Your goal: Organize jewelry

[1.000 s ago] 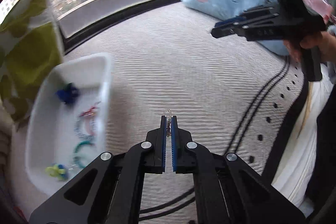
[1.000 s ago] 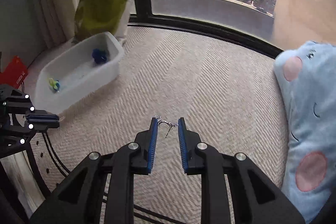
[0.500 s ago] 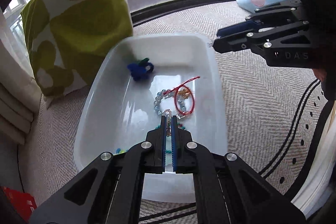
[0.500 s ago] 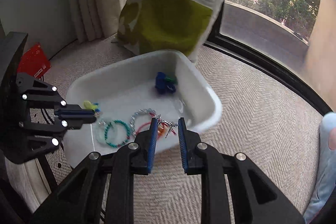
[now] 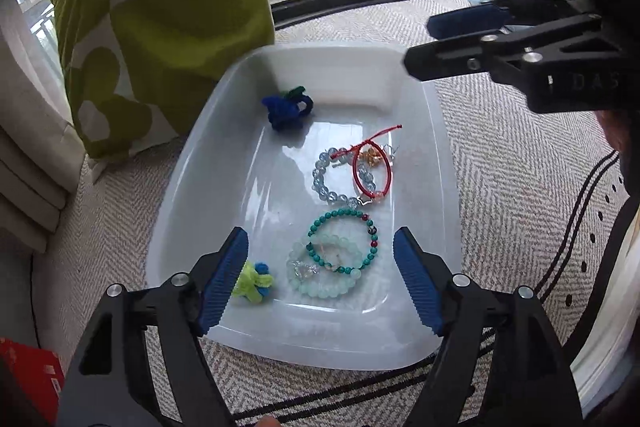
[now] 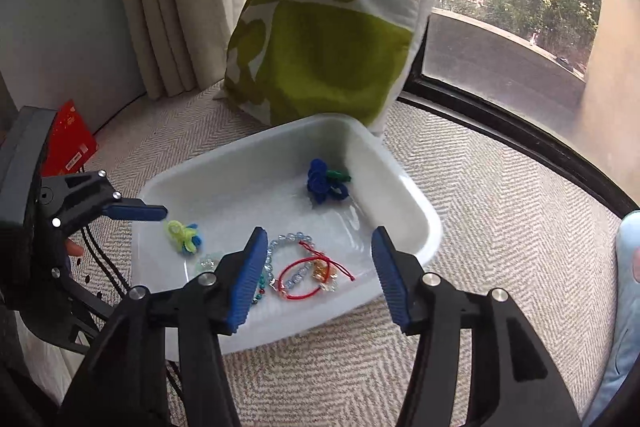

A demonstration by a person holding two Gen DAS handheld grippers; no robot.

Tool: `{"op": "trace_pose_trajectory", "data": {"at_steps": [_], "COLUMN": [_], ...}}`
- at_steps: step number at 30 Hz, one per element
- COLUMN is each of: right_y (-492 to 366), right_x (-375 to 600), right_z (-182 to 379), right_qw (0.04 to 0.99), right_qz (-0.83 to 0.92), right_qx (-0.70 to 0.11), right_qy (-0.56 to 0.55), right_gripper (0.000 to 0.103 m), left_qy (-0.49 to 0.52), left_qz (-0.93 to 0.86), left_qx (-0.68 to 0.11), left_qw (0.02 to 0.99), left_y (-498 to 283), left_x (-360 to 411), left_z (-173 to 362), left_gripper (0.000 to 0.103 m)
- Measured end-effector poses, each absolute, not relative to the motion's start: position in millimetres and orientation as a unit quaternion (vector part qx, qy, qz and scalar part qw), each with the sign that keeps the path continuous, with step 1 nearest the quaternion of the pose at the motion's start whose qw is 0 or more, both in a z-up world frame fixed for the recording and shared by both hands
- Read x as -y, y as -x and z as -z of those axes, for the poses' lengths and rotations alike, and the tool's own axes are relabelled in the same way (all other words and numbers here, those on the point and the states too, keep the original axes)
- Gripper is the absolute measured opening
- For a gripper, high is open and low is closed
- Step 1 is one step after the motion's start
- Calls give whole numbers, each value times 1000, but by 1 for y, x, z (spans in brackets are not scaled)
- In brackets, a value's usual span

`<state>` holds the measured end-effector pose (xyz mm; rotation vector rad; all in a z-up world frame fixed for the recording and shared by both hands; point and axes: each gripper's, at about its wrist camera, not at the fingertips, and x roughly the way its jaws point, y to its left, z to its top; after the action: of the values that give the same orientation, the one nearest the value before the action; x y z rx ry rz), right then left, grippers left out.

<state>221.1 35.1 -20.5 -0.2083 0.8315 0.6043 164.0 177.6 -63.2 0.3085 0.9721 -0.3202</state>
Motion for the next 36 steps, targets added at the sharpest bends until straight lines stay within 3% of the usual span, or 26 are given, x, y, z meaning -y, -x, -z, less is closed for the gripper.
{"op": "trace_pose_trajectory", "data": {"at_steps": [6,12,17,27,36], "right_y": [-201,-149,-95,-36,-30], "right_x": [20,113,176,253,269], "right_z": [-7,-37,-45,-22,-1], "right_qw": [880,895,908,919,918], "right_qz": [-263,-209,-149,-61,-37], "right_qx": [-390,-393,-389,-388,-387], "right_qy": [65,36,41,-28,-77], "right_gripper": [56,62,68,68,68], "left_qy": [-149,-130,-119,-62,-17], "left_qz": [154,162,159,89,31], "left_qx": [-452,-433,-416,-434,-430], "left_qw": [866,877,887,894,902], "left_y": [-153,-130,-106,-54,-40], "left_x": [-162,-127,-87,1,16], "left_z": [40,5,-13,3,24], "left_gripper": [77,91,92,92,96]}}
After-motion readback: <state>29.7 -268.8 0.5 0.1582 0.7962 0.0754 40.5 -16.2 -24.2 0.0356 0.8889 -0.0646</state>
